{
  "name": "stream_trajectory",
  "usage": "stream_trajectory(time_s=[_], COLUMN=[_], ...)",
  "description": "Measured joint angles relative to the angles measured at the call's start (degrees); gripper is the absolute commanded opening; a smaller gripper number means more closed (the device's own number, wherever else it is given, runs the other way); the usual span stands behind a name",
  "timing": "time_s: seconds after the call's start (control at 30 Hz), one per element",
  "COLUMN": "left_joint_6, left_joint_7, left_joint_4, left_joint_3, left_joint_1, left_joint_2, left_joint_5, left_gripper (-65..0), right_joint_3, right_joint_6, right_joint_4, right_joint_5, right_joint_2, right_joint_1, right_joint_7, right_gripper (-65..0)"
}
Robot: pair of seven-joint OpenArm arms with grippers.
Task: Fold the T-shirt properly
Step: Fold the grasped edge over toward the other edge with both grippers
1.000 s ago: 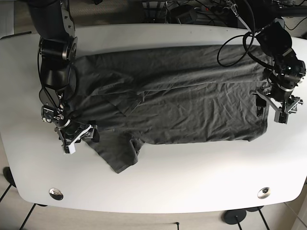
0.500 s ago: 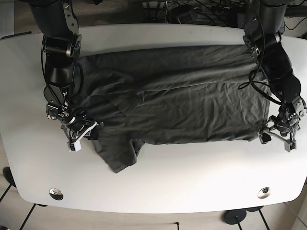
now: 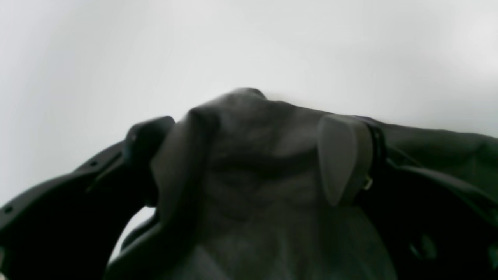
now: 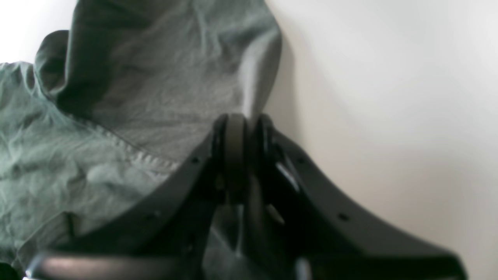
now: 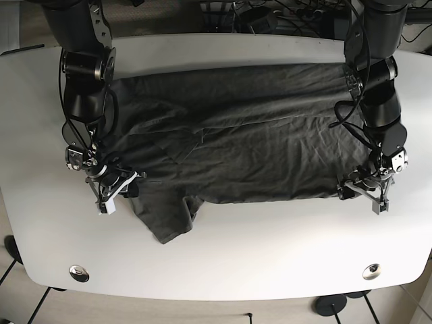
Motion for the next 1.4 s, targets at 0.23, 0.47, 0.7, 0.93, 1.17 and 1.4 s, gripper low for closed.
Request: stream_trajectory(time_s=[0.23, 0.47, 0.7, 0.93, 1.17, 1.4], left_joint_6=[0.2, 0.0, -5.7, -8.7, -10.5, -12.0], left_joint_7=[-1.1, 2.0, 13.6, 19.1, 19.5, 18.8], left_joint_4=[0.2, 18.7, 39.4, 50.9, 57.0, 57.4], left_joint_3=[0.0, -0.1, -5.3, -11.0, -12.6, -14.7], left_joint_1=[1.4, 5.7, 12.0, 20.1, 31.1, 36.2], left_joint_2=[-0.4, -0.2, 2.6, 4.3, 4.4, 4.1], left_joint_5=[-0.2, -0.4, -0.5, -0.6, -0.9, -0.6], left_gripper=[-65.0, -65.0, -65.0, -65.0, -65.0, -64.3], right_joint_3=[0.0, 1.4, 5.5, 7.3, 9.8, 10.0], right_joint_6=[0.0, 0.37, 2.8, 2.89, 3.1, 3.19], right_joint_4=[1.9, 9.6, 33.2, 51.7, 58.9, 59.1], right_joint_5=[0.0, 0.0, 0.2, 0.7, 4.5, 6.3], right_joint_2=[0.0, 0.0, -0.3, -2.9, -4.4, -4.4], right_joint_1=[0.0, -1.0, -7.5, -18.3, -29.7, -35.1], right_joint_7=[0.0, -5.7, -19.5, -26.2, -28.7, -28.6], right_gripper=[-63.1, -62.9, -62.9, -62.9, -62.9, -61.4])
